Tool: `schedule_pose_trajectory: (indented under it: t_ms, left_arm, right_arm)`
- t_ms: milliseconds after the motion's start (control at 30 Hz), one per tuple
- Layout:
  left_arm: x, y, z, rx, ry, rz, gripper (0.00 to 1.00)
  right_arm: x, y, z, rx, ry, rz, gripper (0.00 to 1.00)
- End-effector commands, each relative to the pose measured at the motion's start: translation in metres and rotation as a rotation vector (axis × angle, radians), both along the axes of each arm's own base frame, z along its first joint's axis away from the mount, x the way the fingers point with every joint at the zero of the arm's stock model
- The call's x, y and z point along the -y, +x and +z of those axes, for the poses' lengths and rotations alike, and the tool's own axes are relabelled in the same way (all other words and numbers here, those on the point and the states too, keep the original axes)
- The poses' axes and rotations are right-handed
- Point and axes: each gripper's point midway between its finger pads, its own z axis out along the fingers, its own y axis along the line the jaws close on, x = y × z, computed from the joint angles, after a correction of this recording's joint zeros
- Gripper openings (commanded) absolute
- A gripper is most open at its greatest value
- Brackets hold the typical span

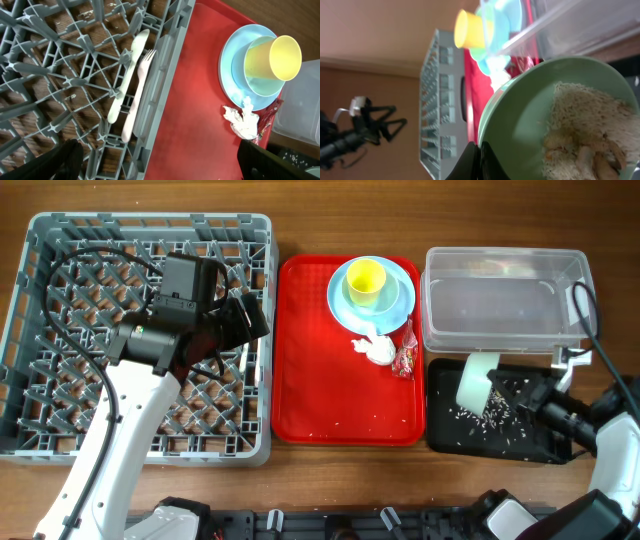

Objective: Sort waste into correct bins and load items into the dishwasher rack
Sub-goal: 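Tilt the green bowl with the right gripper to dump rice onto black tray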

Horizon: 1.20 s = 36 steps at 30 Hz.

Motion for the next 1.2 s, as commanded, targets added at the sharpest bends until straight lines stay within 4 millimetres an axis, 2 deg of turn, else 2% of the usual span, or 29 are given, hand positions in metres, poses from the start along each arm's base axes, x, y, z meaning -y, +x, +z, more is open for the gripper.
schedule_pose_trajectory:
  t_ms: [0, 133, 333, 500, 833, 967, 1167]
  left_arm:
    - [0.001, 0.001, 0.005, 0.011, -0.019, 0.010, 1.00]
    - [0.001, 0.001, 0.005, 0.011, -0.019, 0.010, 1.00]
    - [0.001, 0.001, 0.005, 0.011, -0.019, 0.010, 1.00]
    - [0.001, 0.001, 0.005, 0.011, -0.019, 0.010, 1.00]
    - [0.001, 0.001, 0.005, 0.011, -0.019, 0.010, 1.00]
    - [0.001, 0.001, 0.005, 0.011, -0.019, 0.010, 1.00]
    - [0.001, 0.001, 0.005, 0.011, -0.019, 0.010, 1.00]
  right_arm:
    - [0.009, 0.003, 0.015, 0.076, 0.063, -0.051, 0.04]
    - [0.026, 0.002, 0.017, 0.069, 0.096, -0.135, 0.04]
    - [0.048, 0.001, 0.037, 0.109, 0.232, -0.259, 0.04]
    - [0.044, -0.003, 0.033, 0.066, 0.239, -0.262, 0.04]
    - [0.043, -0.002, 0.047, 0.133, 0.288, -0.261, 0.04]
    - [0.028, -0.010, 0.049, 0.095, 0.318, -0.245, 0.04]
    - [0.024, -0.013, 0.043, 0.081, 0.274, -0.225, 0.04]
